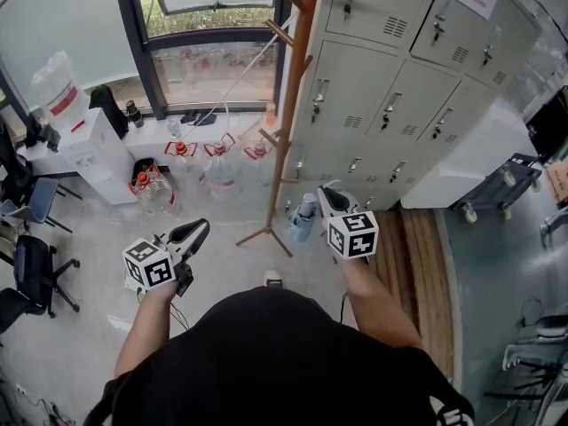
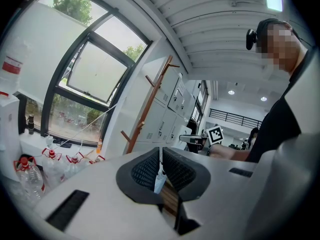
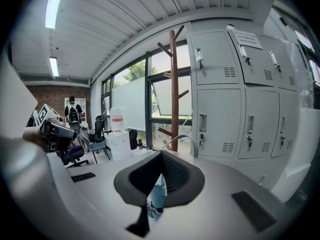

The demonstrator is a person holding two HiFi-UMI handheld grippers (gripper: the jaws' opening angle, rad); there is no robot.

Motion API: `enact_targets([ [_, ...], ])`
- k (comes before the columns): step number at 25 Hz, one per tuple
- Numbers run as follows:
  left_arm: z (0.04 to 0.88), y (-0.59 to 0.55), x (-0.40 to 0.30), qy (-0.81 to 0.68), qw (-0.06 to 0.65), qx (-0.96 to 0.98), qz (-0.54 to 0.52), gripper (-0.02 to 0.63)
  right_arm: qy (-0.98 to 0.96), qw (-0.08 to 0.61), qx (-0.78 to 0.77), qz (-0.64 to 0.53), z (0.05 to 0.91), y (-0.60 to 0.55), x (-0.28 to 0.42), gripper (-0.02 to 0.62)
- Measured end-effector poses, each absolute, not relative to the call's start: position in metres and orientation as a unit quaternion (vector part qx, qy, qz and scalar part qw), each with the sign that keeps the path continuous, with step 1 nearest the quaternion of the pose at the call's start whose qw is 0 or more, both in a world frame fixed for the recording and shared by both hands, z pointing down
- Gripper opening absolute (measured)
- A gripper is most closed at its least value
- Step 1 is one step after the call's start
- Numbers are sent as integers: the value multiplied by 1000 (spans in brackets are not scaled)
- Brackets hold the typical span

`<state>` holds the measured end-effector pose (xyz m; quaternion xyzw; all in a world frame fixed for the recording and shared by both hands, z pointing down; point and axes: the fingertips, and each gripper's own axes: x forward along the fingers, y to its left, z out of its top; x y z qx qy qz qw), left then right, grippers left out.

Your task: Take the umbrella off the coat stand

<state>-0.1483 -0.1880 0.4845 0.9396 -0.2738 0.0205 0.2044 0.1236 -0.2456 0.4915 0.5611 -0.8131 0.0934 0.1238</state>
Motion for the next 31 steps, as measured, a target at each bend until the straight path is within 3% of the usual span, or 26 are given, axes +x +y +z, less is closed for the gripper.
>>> enact_targets([
  [31, 486, -198, -157, -294, 208, 933, 15, 26, -831, 137, 530, 97, 499, -265, 106, 11],
])
